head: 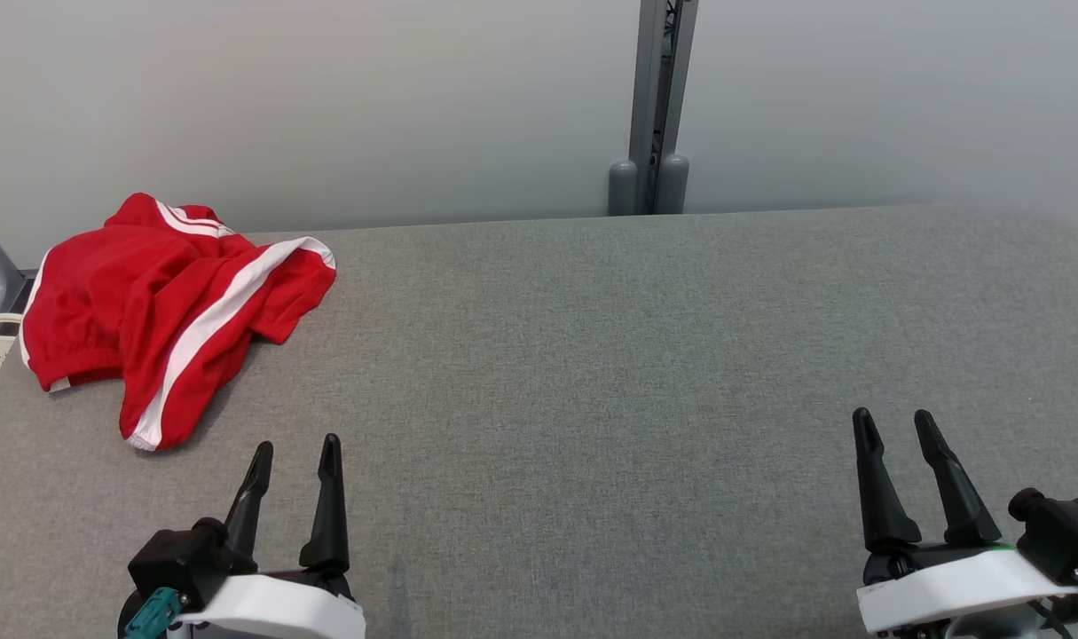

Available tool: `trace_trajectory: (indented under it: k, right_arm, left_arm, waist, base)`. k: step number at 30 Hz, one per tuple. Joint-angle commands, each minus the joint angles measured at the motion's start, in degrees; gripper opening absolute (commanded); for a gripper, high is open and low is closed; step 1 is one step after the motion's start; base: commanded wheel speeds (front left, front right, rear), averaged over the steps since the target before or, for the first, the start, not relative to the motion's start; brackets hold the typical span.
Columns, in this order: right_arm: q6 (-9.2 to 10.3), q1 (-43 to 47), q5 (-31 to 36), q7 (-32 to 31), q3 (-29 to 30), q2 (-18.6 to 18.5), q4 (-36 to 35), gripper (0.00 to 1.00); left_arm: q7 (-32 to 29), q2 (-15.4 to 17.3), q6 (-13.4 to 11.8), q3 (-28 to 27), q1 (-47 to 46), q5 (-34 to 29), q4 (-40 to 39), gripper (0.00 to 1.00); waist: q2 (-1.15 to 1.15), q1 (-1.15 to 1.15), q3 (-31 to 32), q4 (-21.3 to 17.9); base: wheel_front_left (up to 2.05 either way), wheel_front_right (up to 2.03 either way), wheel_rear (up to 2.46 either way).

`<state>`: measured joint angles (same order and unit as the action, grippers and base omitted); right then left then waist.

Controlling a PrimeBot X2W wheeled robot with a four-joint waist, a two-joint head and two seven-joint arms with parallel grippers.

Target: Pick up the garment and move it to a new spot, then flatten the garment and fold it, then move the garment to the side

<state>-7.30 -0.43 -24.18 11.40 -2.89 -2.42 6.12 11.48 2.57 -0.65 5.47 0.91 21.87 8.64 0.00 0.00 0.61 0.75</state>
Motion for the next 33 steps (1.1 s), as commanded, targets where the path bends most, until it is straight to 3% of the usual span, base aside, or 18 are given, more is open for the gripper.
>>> trace_trajectory:
  k: [1,33]
  right_arm:
    - [-0.23,0.24,1.39,0.66,-0.06,-0.52,-0.22,1.0]
    - [-0.31,-0.21,13.09,3.98,-1.28,-0.69,1.76,1.0]
  left_arm:
    - [0.49,0.33,-0.23,-0.03,0.09,-1.45,-0.08,1.0]
    - [3.86,0.47,-0.66,0.81,0.75,-9.61,3.19,1.0]
  waist:
    - [0.0,0.0,0.02,0.03]
    - [0.0,0.0,0.07,0.41]
  base:
    - [0.0,0.0,0.0]
    - [0.0,0.0,0.0]
